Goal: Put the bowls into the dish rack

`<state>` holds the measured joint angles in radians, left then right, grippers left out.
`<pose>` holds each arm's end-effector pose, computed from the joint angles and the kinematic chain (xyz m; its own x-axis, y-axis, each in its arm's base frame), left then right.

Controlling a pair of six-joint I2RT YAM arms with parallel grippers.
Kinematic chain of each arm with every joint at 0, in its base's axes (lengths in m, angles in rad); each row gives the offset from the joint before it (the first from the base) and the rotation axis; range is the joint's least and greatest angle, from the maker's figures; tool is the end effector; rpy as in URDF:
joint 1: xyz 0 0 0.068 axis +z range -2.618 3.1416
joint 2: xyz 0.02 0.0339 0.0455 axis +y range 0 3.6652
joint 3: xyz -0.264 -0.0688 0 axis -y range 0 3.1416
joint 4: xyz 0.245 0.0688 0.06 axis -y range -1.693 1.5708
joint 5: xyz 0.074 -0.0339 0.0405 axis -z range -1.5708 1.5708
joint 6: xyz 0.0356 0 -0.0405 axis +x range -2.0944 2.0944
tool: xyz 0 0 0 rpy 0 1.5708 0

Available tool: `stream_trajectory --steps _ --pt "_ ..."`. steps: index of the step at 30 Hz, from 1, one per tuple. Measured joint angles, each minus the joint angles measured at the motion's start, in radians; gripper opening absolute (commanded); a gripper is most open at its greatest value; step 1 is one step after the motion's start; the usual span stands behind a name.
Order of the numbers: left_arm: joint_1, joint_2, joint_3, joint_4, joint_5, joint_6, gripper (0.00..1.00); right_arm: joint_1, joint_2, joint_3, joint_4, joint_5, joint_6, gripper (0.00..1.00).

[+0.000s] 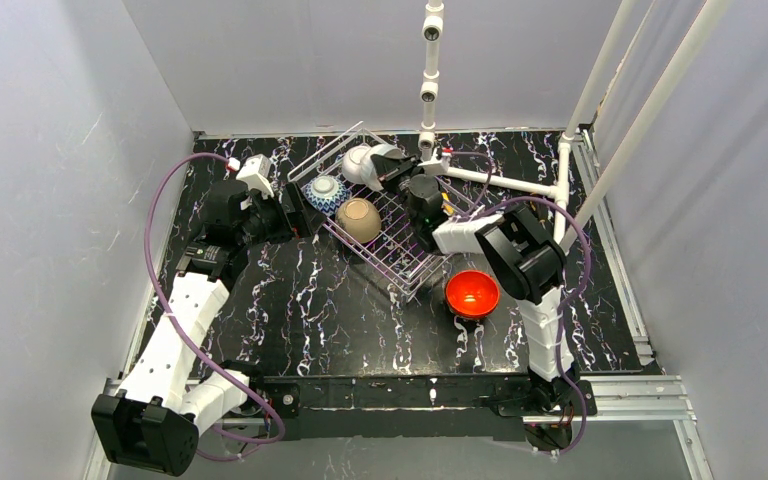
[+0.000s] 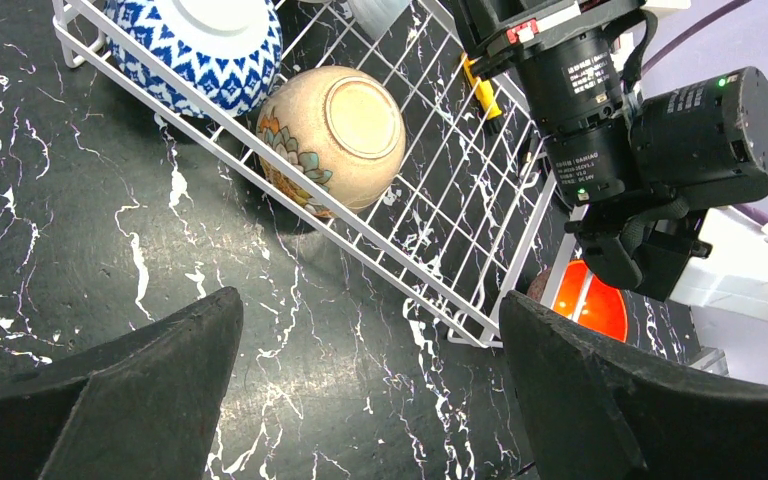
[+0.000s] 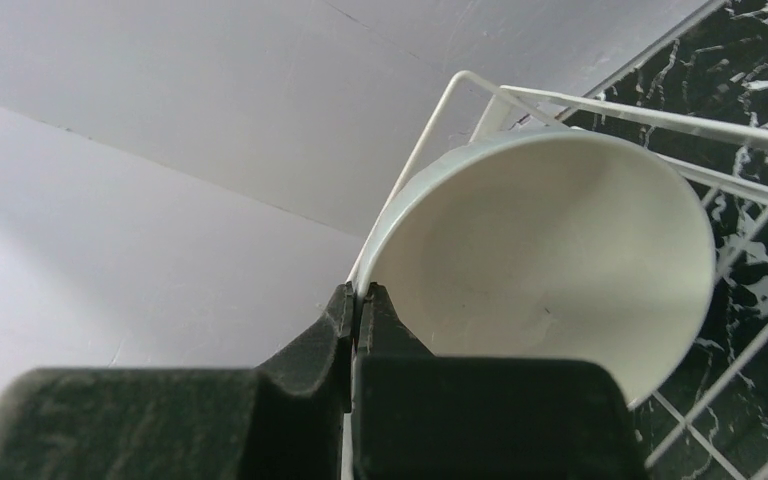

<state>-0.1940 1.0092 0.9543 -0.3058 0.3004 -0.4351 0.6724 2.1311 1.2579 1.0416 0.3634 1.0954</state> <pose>0.2221 -0.0544 0.3453 -0.5062 -0.3109 -0.8045 0.2674 0.8302 -0.4891 0.3751 0.2825 0.2059 -0.2139 0.8920 -0.3982 -0.2576 0.3418 0.9038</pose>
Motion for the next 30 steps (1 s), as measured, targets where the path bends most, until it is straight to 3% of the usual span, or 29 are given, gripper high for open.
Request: stream_trajectory --steps 9,30 --pt "0.0 0.0 0.0 0.0 0.0 0.0 0.98 0.004 -0.042 -0.095 0.027 0.038 0.038 0.01" --pt "0.0 0.0 0.0 0.0 0.0 0.001 0.98 0.004 -0.063 -0.095 -0.092 0.121 0.209 0.01"
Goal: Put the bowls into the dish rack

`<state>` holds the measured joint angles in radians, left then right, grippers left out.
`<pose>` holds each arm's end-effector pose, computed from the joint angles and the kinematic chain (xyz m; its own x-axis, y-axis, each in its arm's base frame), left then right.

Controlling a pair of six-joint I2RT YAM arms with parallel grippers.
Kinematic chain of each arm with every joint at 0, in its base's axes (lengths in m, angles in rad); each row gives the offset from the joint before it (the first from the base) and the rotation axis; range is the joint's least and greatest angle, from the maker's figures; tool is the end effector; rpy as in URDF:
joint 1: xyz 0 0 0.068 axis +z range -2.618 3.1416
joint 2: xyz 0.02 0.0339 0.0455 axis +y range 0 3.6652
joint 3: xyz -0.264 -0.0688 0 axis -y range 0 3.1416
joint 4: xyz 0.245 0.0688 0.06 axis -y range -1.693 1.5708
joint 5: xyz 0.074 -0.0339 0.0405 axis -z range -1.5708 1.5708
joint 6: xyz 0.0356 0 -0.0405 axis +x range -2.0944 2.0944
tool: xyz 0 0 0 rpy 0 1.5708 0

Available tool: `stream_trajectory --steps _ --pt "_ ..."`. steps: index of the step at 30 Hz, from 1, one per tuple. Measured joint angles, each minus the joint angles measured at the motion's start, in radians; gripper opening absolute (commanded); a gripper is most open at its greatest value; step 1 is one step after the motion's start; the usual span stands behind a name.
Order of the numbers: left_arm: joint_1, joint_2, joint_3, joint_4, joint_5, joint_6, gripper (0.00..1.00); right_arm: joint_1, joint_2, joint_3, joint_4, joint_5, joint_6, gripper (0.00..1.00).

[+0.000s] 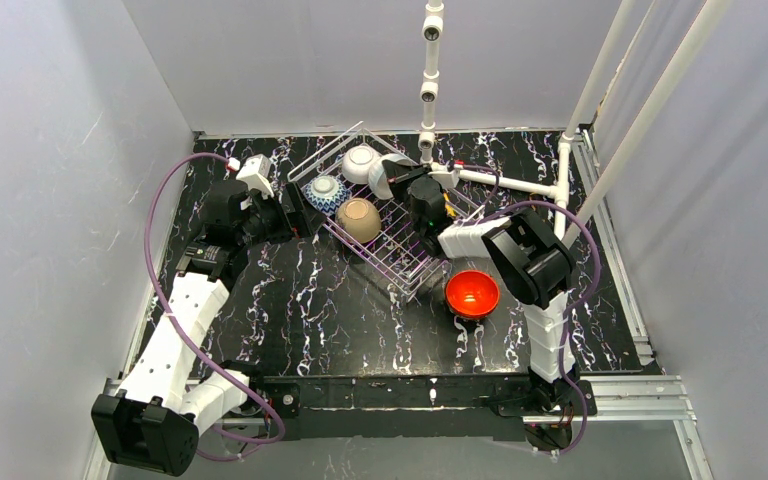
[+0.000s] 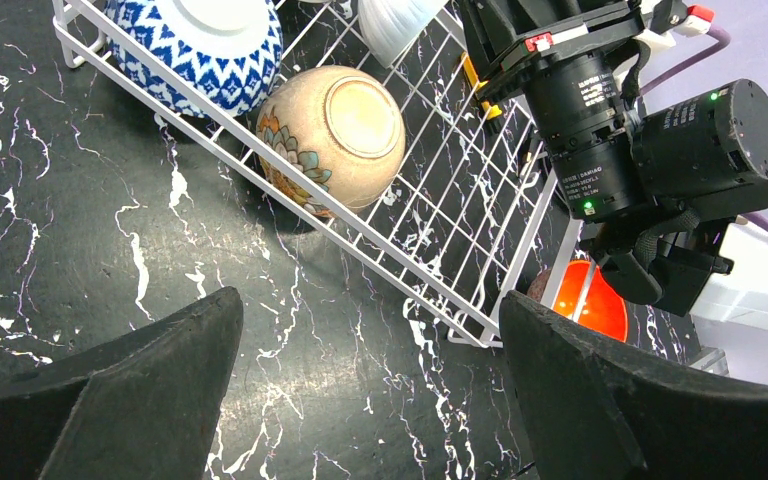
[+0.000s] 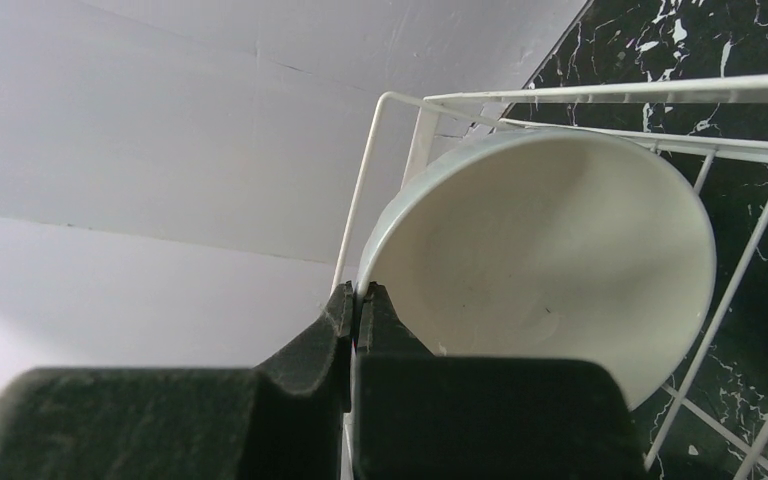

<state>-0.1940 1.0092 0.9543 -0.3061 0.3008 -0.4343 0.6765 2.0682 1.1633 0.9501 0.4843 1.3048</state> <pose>0.2221 -0.0544 0.3453 -0.5063 -0.3101 -0.8047 0.2679 0.8304 -0.4886 0.3612 0.2687 0.1947 -0.1754 0.9542 -0.2423 -0.0843 0.2307 0.9694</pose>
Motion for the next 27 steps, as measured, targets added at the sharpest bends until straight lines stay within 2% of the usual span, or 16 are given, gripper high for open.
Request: stream_trajectory --steps 14,22,27 --pt "0.0 0.0 0.0 0.0 0.0 0.004 0.98 0.001 0.0 -0.023 0.028 -0.002 0.075 0.01" --pt "0.0 0.0 0.0 0.0 0.0 0.005 0.98 0.004 -0.006 -0.029 0.015 0.001 0.127 0.16" --pt "0.0 0.0 0.0 0.0 0.0 0.005 0.98 0.004 -0.038 -0.034 -0.063 0.018 0.174 0.17"
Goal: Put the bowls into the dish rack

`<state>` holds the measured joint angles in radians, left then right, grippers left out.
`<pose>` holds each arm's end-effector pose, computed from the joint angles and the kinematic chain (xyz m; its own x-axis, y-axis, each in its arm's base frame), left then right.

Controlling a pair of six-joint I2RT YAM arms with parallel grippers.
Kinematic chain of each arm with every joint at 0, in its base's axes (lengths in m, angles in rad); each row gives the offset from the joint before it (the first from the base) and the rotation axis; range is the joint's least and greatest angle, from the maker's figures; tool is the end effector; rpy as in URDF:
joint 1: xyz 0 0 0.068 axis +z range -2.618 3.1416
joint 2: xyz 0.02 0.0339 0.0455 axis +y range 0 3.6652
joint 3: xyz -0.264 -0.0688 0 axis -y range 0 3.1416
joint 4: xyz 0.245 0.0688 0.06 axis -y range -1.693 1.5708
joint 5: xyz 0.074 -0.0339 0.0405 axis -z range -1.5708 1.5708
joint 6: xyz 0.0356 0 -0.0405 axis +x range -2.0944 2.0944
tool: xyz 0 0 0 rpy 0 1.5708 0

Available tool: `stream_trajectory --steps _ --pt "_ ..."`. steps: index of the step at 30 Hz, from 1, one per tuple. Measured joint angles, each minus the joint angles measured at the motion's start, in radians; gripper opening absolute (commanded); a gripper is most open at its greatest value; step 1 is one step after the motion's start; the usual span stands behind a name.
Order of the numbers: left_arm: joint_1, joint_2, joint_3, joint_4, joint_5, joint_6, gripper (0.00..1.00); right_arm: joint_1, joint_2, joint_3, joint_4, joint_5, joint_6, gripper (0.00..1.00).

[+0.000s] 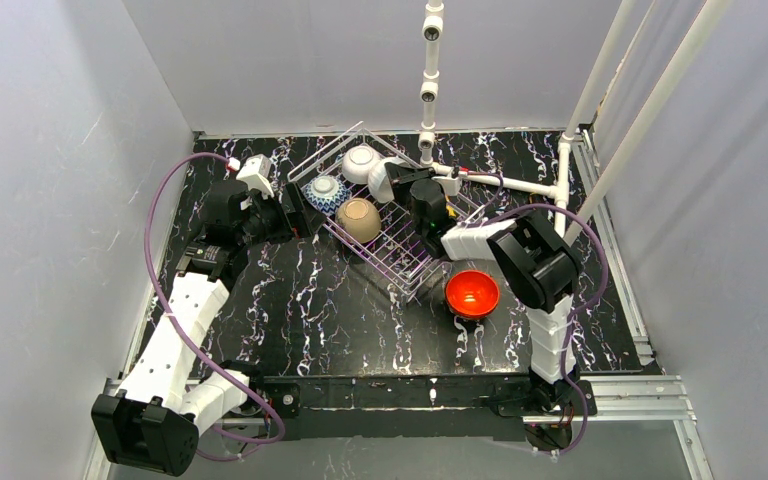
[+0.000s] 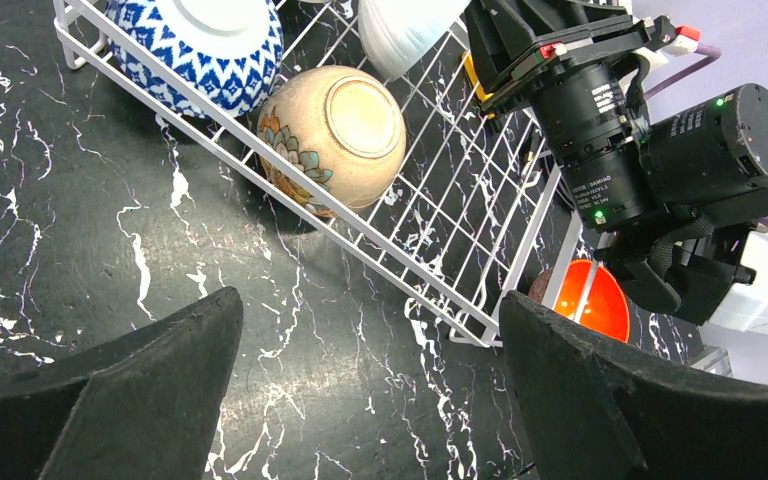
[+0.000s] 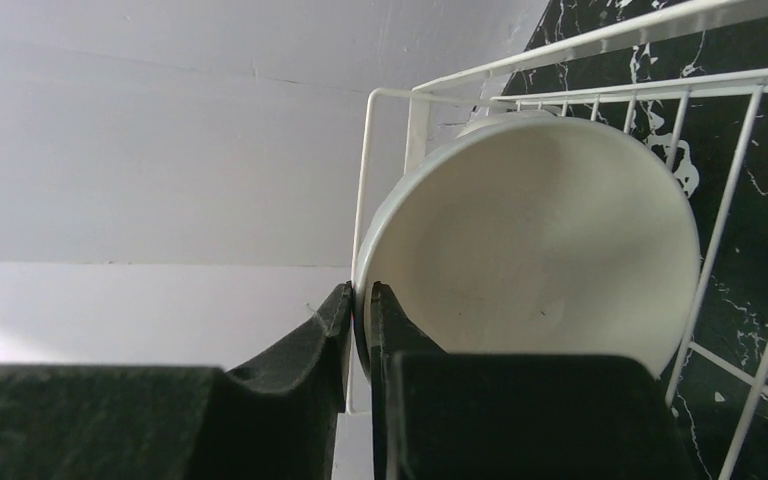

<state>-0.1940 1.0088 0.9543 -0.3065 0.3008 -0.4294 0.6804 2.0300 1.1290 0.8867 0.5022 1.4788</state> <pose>0.2219 -0.0544 0.3453 -0.5050 -0.3060 -0.8070 0.2704 0.8319 -0.4846 0.3538 0.2643 0.1938 -0.1776 0.9791 -0.0987 -0.0052 0.0994 0.9950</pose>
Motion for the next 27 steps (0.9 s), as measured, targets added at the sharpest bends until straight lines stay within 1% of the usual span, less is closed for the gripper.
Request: stream_trajectory --steps 6,10,15,19,21,27 --pt "0.0 0.0 0.0 0.0 0.0 0.002 0.98 -0.004 -0.009 -0.018 0.005 0.012 -0.007 0.16" --pt "0.0 0.0 0.0 0.0 0.0 0.002 0.98 -0.005 -0.018 -0.059 0.054 0.012 0.0 0.19" --pt "0.0 0.0 0.0 0.0 0.0 0.002 0.98 -0.005 -0.044 -0.1 0.06 0.023 0.013 0.22" --pt "0.0 0.0 0.0 0.0 0.0 0.002 0.98 -0.009 -0.06 -0.114 0.036 0.047 0.014 0.28" --pt "0.0 0.0 0.0 0.0 0.0 0.002 0.98 -0.009 -0.069 -0.118 0.015 0.053 0.015 0.34" --pt "0.0 0.0 0.0 0.0 0.0 0.002 0.98 -0.011 -0.097 -0.127 -0.053 0.075 0.015 0.44"
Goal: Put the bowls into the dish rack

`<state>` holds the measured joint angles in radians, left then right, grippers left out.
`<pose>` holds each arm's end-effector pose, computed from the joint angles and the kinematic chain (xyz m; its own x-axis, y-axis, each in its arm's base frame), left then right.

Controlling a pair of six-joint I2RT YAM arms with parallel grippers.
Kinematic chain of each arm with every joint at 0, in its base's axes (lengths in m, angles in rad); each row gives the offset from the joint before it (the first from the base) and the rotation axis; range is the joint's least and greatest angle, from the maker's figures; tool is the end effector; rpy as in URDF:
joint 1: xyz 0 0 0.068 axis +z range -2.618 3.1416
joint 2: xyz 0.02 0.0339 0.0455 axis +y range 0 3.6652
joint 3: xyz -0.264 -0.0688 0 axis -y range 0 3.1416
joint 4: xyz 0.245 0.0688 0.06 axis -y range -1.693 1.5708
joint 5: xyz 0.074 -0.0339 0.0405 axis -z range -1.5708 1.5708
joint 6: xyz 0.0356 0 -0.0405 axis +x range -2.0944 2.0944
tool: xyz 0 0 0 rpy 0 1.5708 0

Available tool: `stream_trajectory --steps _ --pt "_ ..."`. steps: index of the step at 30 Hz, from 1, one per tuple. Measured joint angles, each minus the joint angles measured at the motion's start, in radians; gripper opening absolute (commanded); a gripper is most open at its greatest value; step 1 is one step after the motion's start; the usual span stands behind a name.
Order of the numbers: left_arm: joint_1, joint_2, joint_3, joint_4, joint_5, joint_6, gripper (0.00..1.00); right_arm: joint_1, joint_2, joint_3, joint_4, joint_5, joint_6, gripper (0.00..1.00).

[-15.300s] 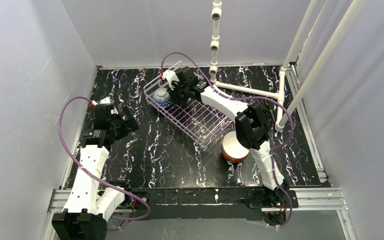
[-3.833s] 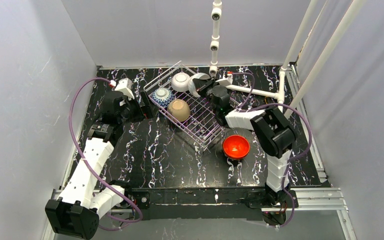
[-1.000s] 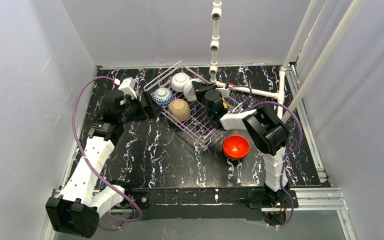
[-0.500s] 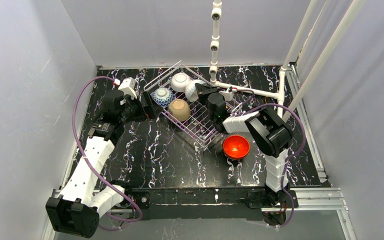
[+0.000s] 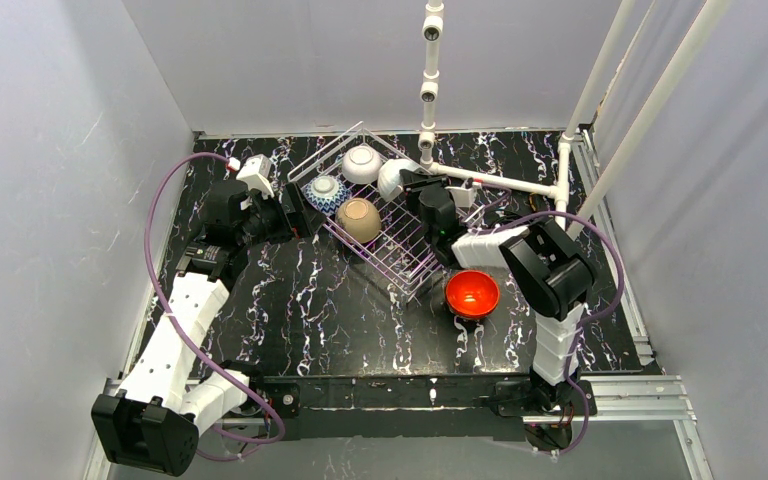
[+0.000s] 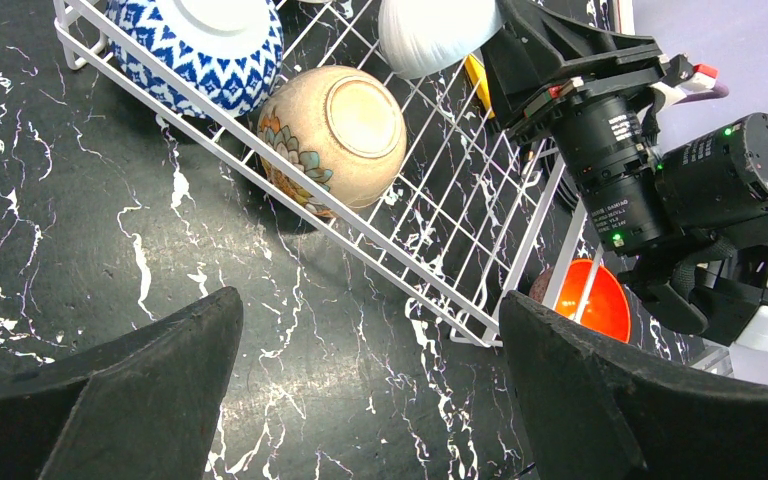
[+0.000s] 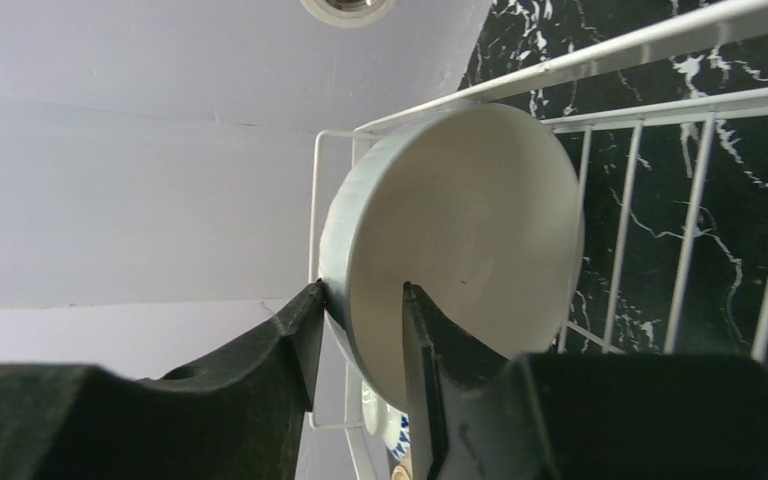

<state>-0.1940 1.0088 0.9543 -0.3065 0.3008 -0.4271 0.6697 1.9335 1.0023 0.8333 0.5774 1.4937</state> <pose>0.2219 -0.0544 0.3453 -0.5044 -0.3041 -0.8082 0.2716 0.8326 -0.4828 0.3346 0.2401 0.1894 -0.0998 0.9865 -0.1298 0.0691 0.1371 0.9881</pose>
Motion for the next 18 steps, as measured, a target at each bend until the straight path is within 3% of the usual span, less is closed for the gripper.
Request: stream_trajectory --steps 8,18 --pt "0.0 0.0 0.0 0.0 0.0 0.0 0.98 0.0 -0.042 -0.011 -0.104 0.012 -0.006 0.52" --pt "0.0 0.0 0.0 0.0 0.0 0.0 0.98 0.0 -0.103 -0.032 -0.202 0.012 -0.027 0.43"
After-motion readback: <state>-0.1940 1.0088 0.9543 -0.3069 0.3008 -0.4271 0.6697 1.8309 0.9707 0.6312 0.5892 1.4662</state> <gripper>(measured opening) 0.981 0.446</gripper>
